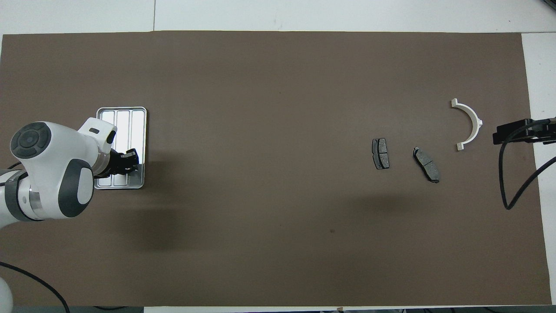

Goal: Place bearing gear from tray to pile

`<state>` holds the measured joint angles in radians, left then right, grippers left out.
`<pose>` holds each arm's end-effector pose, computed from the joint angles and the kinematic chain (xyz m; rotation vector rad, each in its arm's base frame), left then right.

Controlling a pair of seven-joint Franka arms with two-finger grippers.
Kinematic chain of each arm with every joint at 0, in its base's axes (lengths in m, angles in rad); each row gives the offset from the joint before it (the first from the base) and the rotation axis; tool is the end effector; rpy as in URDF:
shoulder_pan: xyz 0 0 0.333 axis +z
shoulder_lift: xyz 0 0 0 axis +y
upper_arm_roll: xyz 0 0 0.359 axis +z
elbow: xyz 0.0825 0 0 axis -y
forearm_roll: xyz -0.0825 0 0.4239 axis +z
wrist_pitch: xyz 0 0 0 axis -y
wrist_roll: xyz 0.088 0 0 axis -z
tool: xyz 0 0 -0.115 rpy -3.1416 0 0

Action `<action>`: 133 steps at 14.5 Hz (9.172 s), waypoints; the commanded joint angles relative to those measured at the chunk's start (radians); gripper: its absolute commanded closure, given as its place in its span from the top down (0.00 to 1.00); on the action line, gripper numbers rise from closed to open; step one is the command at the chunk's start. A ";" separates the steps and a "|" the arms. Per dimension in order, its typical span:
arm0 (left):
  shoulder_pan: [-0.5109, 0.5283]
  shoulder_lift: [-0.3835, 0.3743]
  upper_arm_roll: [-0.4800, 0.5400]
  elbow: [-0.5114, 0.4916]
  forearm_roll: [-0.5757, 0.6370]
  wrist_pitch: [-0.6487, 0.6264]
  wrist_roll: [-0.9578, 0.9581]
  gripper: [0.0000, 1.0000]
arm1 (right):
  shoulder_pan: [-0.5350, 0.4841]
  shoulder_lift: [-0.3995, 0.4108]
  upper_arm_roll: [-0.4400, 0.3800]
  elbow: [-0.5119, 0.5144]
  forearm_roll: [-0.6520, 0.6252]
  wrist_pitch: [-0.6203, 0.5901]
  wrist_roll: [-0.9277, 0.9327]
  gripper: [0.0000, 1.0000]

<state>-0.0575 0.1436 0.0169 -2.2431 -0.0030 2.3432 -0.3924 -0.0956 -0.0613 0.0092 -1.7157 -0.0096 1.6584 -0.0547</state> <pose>0.5660 -0.0231 0.3056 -3.0824 -0.5511 0.0664 0.5759 -0.0508 0.6286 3.1308 -0.0484 0.0051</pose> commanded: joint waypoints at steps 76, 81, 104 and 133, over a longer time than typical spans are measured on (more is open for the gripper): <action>0.076 0.079 0.026 0.106 0.035 -0.016 0.248 0.46 | 0.698 0.669 0.018 0.148 -0.043 0.627 0.862 0.99; 0.074 0.079 0.026 0.096 0.035 -0.016 0.247 0.46 | 0.706 0.692 0.020 0.186 -0.036 0.639 0.860 0.98; 0.007 0.070 0.022 0.192 0.032 -0.156 0.013 0.00 | 0.711 0.684 0.026 0.125 0.003 0.690 0.849 0.61; -0.614 0.544 0.028 0.866 -0.097 -0.234 -0.947 0.00 | 0.022 0.558 0.025 0.140 -0.007 0.439 -0.272 0.00</action>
<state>-0.6614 0.6443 0.0224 -1.4464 -0.0774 2.1109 -1.3148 -0.0396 0.5260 0.0165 -1.5204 -0.0235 2.0904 -0.2706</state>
